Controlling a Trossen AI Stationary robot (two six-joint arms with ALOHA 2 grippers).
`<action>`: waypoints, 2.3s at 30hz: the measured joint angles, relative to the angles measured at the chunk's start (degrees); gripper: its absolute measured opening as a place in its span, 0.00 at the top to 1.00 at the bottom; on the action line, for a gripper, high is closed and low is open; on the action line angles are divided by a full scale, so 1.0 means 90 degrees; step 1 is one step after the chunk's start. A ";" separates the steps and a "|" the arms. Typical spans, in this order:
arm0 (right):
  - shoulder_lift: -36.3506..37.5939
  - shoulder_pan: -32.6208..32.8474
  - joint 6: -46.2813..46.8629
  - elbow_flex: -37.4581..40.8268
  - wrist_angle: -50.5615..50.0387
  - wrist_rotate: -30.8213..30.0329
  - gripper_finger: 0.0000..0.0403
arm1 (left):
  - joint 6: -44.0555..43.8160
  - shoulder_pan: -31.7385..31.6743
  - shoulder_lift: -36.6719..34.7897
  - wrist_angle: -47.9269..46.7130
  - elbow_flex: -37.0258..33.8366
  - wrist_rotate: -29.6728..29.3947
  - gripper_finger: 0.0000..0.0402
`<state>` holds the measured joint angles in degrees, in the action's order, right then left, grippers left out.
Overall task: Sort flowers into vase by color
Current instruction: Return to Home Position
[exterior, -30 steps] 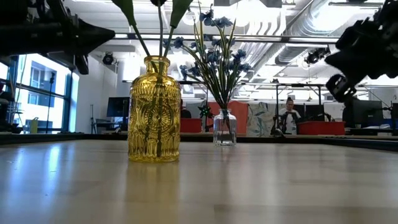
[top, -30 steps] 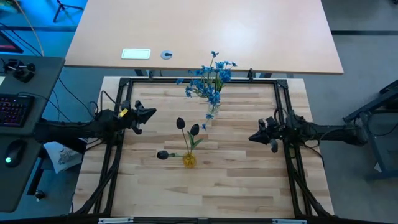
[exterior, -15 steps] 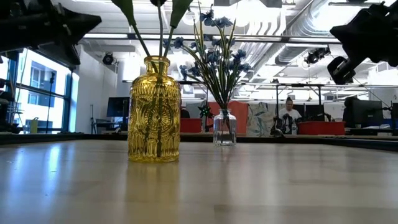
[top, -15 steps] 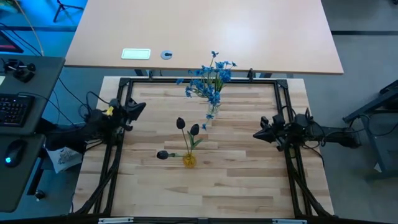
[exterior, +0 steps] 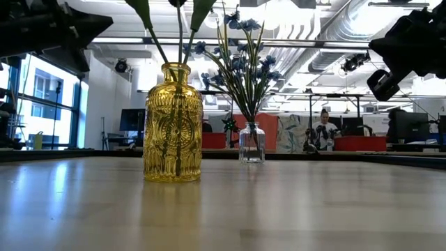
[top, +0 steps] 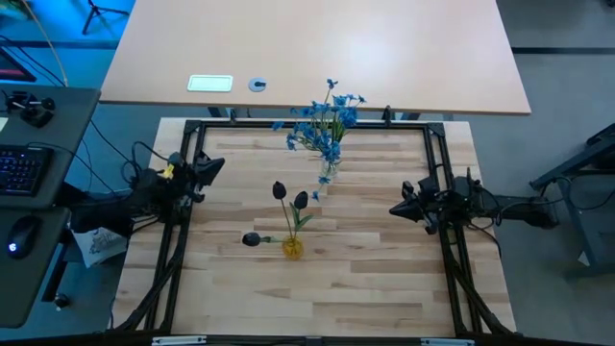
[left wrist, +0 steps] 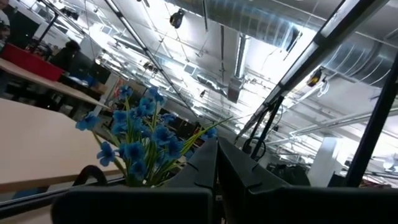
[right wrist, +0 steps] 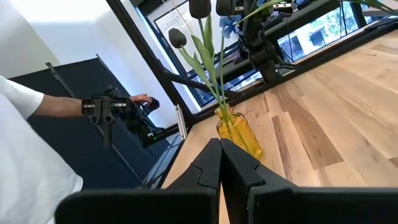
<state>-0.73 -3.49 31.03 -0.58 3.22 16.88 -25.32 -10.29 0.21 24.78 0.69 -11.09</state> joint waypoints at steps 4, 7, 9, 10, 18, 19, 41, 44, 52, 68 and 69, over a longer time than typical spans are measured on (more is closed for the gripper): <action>0.0000 0.0000 0.0000 0.0000 0.0000 -0.0011 1.00 | -0.0003 0.0211 -0.0002 0.0001 0.0000 0.0000 1.00; 0.0000 0.0000 0.0000 0.0000 0.0000 -0.0017 1.00 | -0.0001 0.0529 -0.0002 0.0004 0.0000 0.0000 1.00; 0.0000 0.0000 0.0000 0.0000 0.0000 -0.0017 1.00 | -0.0002 0.0764 -0.0002 0.0005 0.0000 0.0001 1.00; 0.0000 0.0000 0.0000 0.0000 0.0000 -0.0017 1.00 | -0.0003 0.0848 -0.0002 0.0005 0.0000 0.0007 1.00; 0.0000 0.0000 0.0000 0.0000 0.0000 -0.0014 1.00 | 0.1167 0.0822 -0.0002 -0.0756 0.0005 0.0151 1.00; 0.0000 0.0000 0.0000 0.0000 0.0000 -0.0014 1.00 | 0.1412 0.0856 -0.0002 -0.0955 0.0002 0.0217 1.00; 0.0000 0.0000 0.0000 0.0000 0.0000 0.0008 1.00 | 0.2173 0.0987 0.0073 -0.2580 0.0002 0.0532 1.00; 0.0000 0.0000 0.0000 0.0000 0.0000 0.0008 1.00 | 0.2173 0.0987 0.0074 -0.2588 0.0002 0.0529 1.00; 0.0000 0.0000 0.0000 0.0000 0.0000 0.0005 1.00 | 0.2173 0.0987 0.0073 -0.2584 0.0002 0.0525 1.00; 0.0000 0.0002 0.0000 0.0000 -0.0002 -0.0019 1.00 | 0.2168 0.0987 0.0075 -0.2584 0.0002 0.0520 1.00; 0.0000 0.0002 0.0000 0.0000 -0.0002 -0.0019 1.00 | 0.2168 0.0987 0.0075 -0.2584 0.0002 0.0520 1.00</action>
<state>-0.73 -3.47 31.03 -0.58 3.20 16.71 -5.80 -1.41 0.89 1.52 0.71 -6.42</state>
